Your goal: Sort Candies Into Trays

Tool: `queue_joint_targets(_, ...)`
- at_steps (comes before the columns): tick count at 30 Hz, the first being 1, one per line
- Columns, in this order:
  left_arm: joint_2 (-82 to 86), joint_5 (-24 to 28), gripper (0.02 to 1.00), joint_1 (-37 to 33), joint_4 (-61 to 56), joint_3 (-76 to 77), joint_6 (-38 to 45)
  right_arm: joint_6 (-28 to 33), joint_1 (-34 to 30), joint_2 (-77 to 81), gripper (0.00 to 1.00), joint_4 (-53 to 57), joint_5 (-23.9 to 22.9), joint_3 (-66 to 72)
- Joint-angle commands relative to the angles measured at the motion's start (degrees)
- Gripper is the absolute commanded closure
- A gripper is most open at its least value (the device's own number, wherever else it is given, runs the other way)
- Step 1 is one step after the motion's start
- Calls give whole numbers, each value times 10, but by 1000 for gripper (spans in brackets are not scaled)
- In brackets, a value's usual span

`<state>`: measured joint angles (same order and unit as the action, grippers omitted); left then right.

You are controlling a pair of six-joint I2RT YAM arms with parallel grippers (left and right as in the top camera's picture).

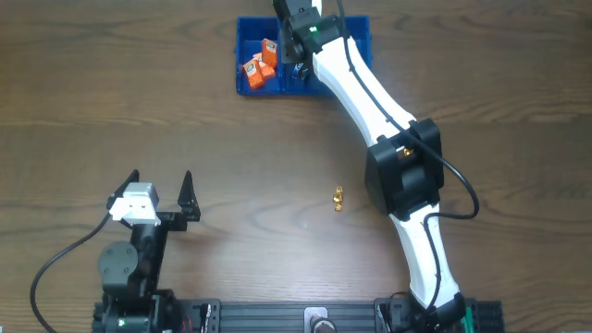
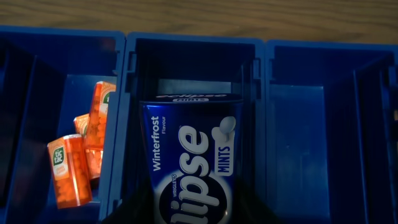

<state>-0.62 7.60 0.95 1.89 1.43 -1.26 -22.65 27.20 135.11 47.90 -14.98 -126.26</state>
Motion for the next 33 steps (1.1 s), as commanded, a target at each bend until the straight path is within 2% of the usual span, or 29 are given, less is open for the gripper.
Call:
queue_joint_targets(1, 3, 12, 20, -2, 19, -11, 4, -14, -6, 5, 724, 0, 1, -6)
queue_joint_targets(3, 3, 12, 23, -2, 19, -11, 4, -13, -6, 5, 581, 2, 1, -6)
queue_joint_targets(4, 3, 12, 20, -2, 19, -11, 4, -13, -3, 5, 325, 2, 1, -6)
queue_joint_targets(7, 3, 12, 20, -2, 19, -11, 4, -13, 1, 0, 224, 2, 1, -6)
queue_joint_targets(13, 3, 12, 23, -2, 19, -11, 4, -10, 3, -85, 191, 55, 1, 28)
queue_joint_targets(18, 3, 12, 20, -2, 19, -11, 4, -8, 23, -281, 185, -9, 2, 281)
queue_joint_targets(21, 3, 12, 20, -2, 19, -11, 4, -62, 48, -398, 185, -26, 34, 470)
queue_joint_targets(24, 3, 12, 20, -2, 19, -11, 4, -131, 63, -441, 191, -39, 63, 625)
queue_joint_targets(27, 3, 12, 20, -2, 19, -11, 4, -136, 68, -439, 198, -82, 86, 723)
queue_joint_targets(33, 3, 12, 20, -2, 19, -11, 4, -136, 70, -437, 224, -133, 113, 790)
